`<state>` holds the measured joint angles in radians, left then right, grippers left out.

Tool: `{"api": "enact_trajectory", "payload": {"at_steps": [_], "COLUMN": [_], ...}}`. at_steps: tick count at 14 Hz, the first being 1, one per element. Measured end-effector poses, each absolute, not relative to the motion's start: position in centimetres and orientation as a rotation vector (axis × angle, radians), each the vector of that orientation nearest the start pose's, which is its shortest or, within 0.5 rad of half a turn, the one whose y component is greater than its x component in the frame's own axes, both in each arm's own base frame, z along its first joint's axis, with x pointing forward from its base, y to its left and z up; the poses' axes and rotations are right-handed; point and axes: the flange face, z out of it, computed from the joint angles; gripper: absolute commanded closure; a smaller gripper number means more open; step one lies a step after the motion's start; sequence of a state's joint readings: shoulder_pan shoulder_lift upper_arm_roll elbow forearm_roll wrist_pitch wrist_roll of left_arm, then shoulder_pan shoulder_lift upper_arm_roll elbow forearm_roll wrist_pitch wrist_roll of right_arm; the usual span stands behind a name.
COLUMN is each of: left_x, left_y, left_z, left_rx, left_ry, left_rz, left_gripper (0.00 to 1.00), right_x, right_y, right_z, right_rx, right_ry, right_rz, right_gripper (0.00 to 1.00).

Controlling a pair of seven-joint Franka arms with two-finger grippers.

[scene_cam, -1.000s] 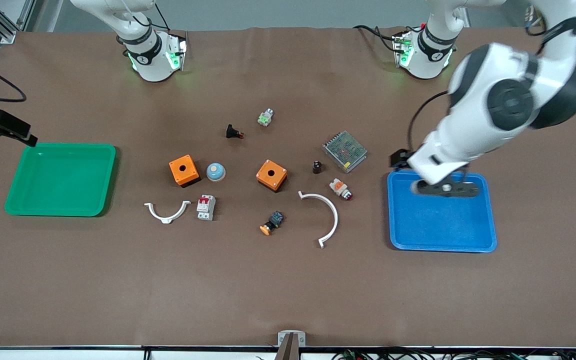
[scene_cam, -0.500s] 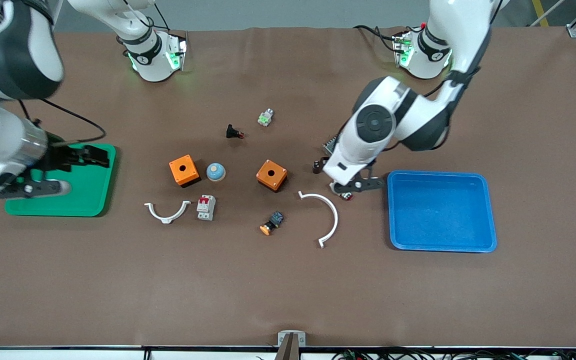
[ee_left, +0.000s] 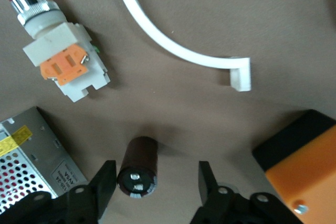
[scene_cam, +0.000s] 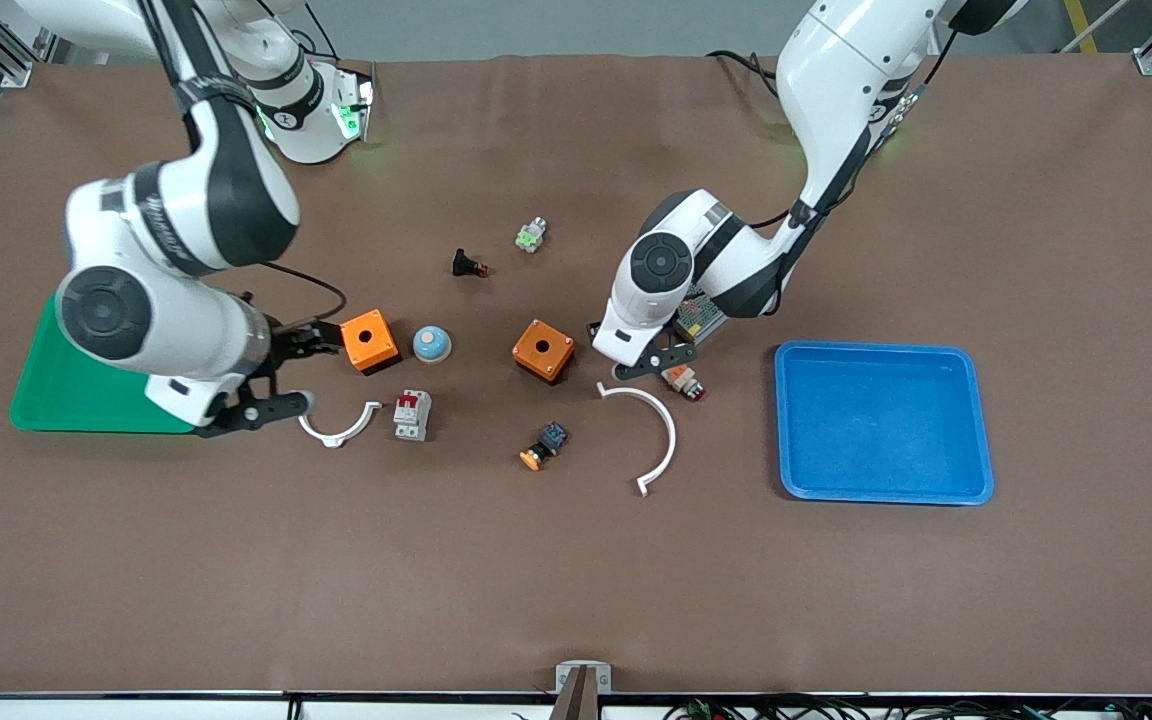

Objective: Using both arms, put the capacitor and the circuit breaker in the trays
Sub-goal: 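Lower both grippers and close them on the breaker and capacitor, then carry the capacitor to the blue tray while the right gripper lifts the breaker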

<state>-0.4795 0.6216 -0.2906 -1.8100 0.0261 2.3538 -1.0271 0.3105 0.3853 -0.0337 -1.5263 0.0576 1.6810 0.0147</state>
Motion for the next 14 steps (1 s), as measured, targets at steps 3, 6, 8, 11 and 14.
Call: {"api": "enact_trajectory", "payload": {"at_steps": [3,6,8,11,14], "left_x": [46.8,46.4,46.4,46.5,48.4], "left_y": [-43.6,-43.4,-43.3,-43.4,-42.5], "left_z": [19.7,19.2,19.1,19.2,21.4], "left_rx": [-3.137,-3.123,-3.121,-3.123,-3.142], "left_ry": [-0.436,-0.403,-0.4,-0.401,-0.439], "left_rz": [0.243,0.231,0.231,0.228,0.175], "left_gripper": [0.45,0.71,0.9,0.99,1.0], "right_x": [63.1,63.5,63.5,63.5,63.2], "right_y": [19.5,22.4,23.6,23.2,23.1], "right_z": [38.5,34.4,31.4,26.9,24.3], "right_rx": [-3.108,-3.116,-3.122,-3.124,-3.083], "right_ry": [-0.243,-0.068,-0.02,0.02,0.079], "right_rz": [0.329,0.275,0.243,0.258,0.307], "right_gripper": [0.03,0.03,0.04,0.05,0.07]}}
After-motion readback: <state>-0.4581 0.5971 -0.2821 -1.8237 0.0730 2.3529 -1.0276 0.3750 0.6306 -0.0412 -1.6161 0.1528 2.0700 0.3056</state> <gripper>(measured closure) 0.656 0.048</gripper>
